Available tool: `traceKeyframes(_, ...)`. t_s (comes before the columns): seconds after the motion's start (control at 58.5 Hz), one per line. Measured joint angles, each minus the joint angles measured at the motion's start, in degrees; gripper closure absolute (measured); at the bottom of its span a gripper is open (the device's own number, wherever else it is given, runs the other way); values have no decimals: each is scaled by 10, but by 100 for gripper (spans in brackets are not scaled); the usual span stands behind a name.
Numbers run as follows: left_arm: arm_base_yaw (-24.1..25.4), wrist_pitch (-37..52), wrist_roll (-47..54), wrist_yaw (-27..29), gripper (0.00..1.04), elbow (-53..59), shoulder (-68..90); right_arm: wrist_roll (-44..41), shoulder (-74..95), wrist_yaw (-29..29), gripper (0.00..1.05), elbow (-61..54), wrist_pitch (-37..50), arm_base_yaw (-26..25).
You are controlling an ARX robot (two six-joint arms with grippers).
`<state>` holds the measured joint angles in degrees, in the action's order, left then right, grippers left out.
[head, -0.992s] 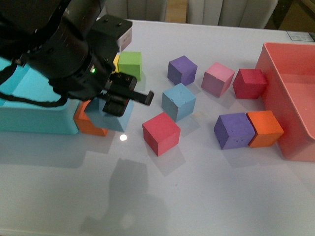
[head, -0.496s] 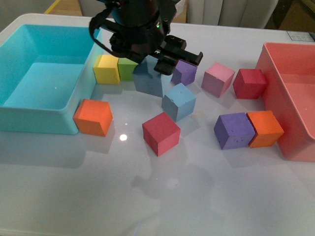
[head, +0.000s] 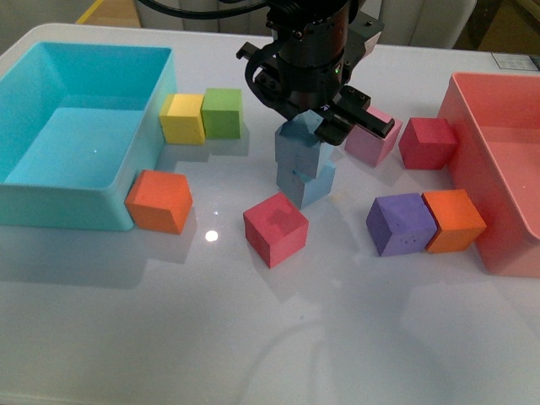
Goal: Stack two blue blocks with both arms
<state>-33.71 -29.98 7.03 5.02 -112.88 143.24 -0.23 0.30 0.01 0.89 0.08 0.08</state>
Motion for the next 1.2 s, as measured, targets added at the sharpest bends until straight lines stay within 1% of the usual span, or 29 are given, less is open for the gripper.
traceKeyframes(0.325, 1, -24, 22, 12, 66, -62, 42, 0, 0, 0, 9, 0, 0, 0)
traceKeyframes(0.787, -1, -43, 30, 22, 66, -76, 57, 0, 0, 0, 9, 0, 0, 0)
traceKeyframes(0.975, -1, -43, 33, 23, 67, -76, 57, 0, 0, 0, 9, 0, 0, 0)
traceKeyframes(1.009, -1, -43, 33, 23, 65, -76, 57, 0, 0, 0, 9, 0, 0, 0)
traceKeyframes(1.061, -1, -43, 35, 23, 55, -76, 57, 0, 0, 0, 9, 0, 0, 0)
traceKeyframes(1.198, -2, -43, 39, 23, 34, -76, 57, 0, 0, 0, 9, 0, 0, 0)
